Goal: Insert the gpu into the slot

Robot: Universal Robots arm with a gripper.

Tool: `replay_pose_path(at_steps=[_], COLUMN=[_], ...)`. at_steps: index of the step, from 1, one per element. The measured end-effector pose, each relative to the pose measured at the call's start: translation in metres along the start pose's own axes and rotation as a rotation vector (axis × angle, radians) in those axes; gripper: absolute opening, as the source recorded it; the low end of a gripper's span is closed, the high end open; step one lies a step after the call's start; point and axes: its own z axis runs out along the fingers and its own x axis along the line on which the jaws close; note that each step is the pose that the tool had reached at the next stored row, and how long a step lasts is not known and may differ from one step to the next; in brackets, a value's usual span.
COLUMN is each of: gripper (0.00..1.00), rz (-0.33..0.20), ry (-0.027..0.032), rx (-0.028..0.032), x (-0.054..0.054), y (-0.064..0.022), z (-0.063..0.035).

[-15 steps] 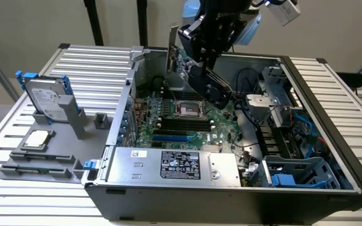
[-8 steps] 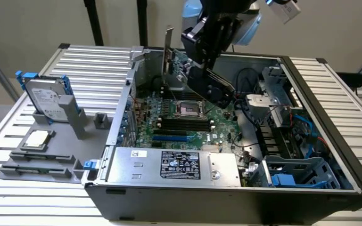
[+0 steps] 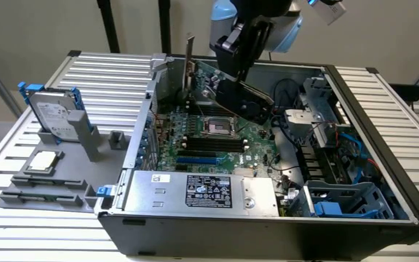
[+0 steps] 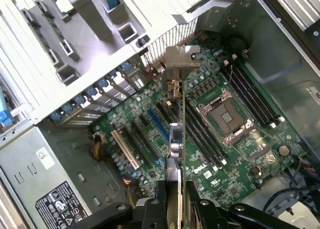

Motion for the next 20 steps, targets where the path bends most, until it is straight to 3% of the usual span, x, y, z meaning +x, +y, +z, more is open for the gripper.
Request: replay_pose_path(at_steps=[7,12,16,20], gripper=[0.26,0.26,0.26,0.26], rz=[-0.127,-0.218,-0.289,-0.353], ry=[0.003,0.0014,-0.0037,-0.0133], rx=[-0.0003,-0.0027,-0.0065,-0.0123], x=[-0.0001,-0.0001,-0.0002,-0.0002], y=[-0.0001,-0.0003,-0.0004,-0.0004], z=[0.0017,0.0033,0.0045,0.0056])
